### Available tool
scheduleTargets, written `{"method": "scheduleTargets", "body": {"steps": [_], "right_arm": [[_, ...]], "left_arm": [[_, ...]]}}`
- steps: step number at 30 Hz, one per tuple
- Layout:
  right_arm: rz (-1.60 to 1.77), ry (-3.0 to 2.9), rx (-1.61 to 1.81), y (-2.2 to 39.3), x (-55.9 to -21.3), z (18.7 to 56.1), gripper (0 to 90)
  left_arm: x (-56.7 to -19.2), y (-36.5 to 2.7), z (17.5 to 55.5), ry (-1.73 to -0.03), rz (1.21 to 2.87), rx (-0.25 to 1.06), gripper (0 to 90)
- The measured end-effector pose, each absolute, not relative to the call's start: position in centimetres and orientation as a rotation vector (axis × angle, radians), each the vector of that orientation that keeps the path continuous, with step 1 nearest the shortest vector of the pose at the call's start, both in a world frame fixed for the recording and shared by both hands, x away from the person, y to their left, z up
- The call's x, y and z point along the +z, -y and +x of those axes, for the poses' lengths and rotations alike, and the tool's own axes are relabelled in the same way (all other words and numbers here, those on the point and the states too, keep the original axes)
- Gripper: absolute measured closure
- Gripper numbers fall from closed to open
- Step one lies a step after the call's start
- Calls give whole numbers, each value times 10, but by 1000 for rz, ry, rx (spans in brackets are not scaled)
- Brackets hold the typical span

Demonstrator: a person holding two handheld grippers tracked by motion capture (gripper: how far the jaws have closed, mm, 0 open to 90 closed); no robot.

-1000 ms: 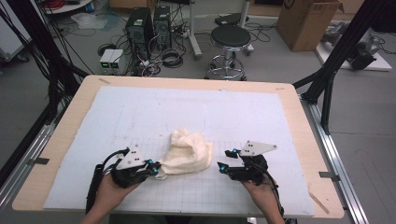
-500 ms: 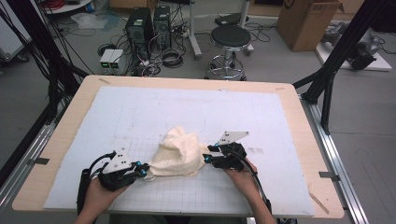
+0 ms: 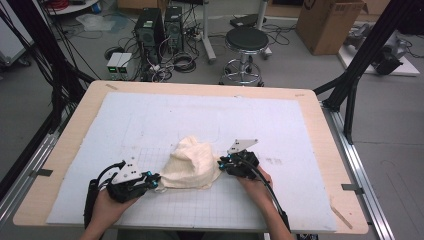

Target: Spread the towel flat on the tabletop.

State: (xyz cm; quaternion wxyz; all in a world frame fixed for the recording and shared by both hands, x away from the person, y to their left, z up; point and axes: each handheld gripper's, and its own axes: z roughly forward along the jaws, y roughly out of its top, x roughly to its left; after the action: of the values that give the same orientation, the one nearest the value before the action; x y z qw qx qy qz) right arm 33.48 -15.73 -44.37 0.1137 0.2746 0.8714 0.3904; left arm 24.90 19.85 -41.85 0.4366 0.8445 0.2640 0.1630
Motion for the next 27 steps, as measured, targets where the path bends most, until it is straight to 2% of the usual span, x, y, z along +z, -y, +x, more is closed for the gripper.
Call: {"method": "scheduleTargets", "body": {"steps": [3,14,27], "right_arm": [[811,-2562,1160,157,-444,336,873],[850,-2556,1230,171,-428,331,889],[783,-2476,1263,203,-390,276,888]], "left_arm": [[-419,-199,249,-659,2102,407,846],[-418,-202,248,-665,2087,415,847],[-409,-200,237,-637,2068,426,853]]}}
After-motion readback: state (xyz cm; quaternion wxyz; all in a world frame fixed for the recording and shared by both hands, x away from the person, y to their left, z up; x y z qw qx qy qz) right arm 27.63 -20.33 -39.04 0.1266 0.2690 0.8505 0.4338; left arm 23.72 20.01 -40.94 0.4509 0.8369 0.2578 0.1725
